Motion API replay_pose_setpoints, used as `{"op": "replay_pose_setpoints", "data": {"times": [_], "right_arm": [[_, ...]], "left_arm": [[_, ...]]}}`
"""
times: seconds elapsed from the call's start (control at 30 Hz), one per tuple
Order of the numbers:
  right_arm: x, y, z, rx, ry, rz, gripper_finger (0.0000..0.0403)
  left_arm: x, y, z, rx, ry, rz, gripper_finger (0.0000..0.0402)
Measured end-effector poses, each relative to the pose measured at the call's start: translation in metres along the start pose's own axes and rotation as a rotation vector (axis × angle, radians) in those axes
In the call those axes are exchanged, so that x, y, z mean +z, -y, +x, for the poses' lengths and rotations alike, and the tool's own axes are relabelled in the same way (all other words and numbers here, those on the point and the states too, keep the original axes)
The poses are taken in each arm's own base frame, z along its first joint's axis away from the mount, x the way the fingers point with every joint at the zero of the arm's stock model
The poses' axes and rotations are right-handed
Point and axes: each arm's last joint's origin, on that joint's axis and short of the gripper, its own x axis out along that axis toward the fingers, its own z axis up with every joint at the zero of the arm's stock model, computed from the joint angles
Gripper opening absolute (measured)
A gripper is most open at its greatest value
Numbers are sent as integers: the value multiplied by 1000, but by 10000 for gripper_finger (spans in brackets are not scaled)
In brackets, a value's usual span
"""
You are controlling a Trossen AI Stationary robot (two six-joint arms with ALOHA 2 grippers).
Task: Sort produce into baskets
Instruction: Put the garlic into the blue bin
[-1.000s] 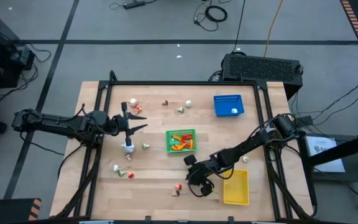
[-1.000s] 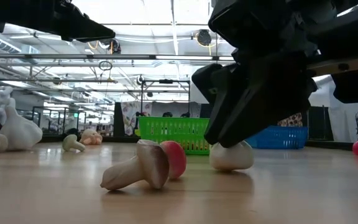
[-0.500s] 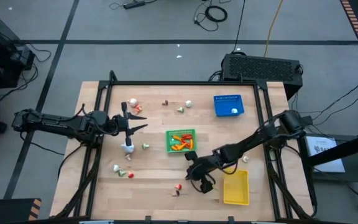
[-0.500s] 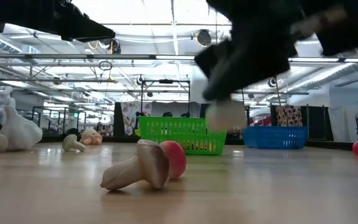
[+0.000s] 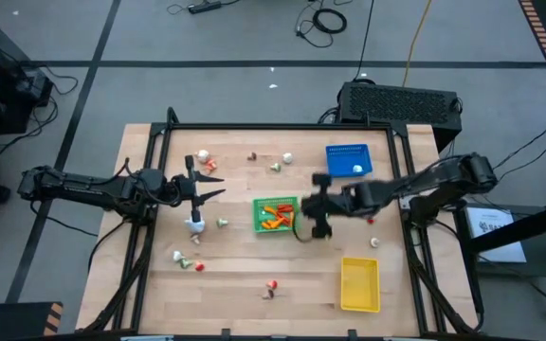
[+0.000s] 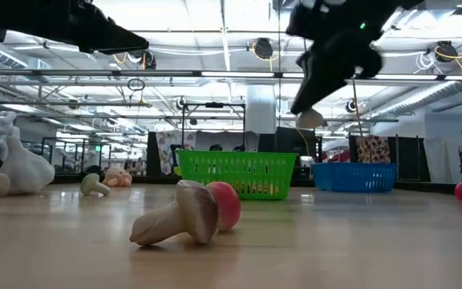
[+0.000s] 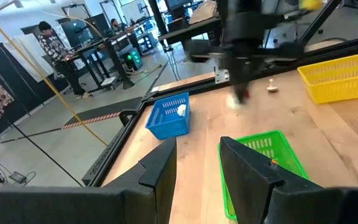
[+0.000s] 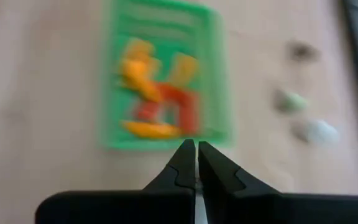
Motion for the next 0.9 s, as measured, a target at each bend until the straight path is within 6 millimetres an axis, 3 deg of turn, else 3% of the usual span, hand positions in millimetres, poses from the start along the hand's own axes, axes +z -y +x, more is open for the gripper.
{"op": "replay_pose_setpoints", "data": {"times": [0.3, 0.5, 0.67, 0.9], "right_arm": [[-29, 85, 12, -201, -209, 379, 0], [-50, 129, 15, -304, -286, 590, 3], [-60, 150, 15, -349, -298, 664, 17], [-70, 159, 14, -370, -346, 727, 46]], "left_arm": [[0, 0, 0, 0, -2, 0, 132], [-2, 1, 0, -6, -23, 7, 132], [-2, 1, 0, -5, -25, 7, 132], [-8, 2, 0, -13, -81, 9, 132]]}}
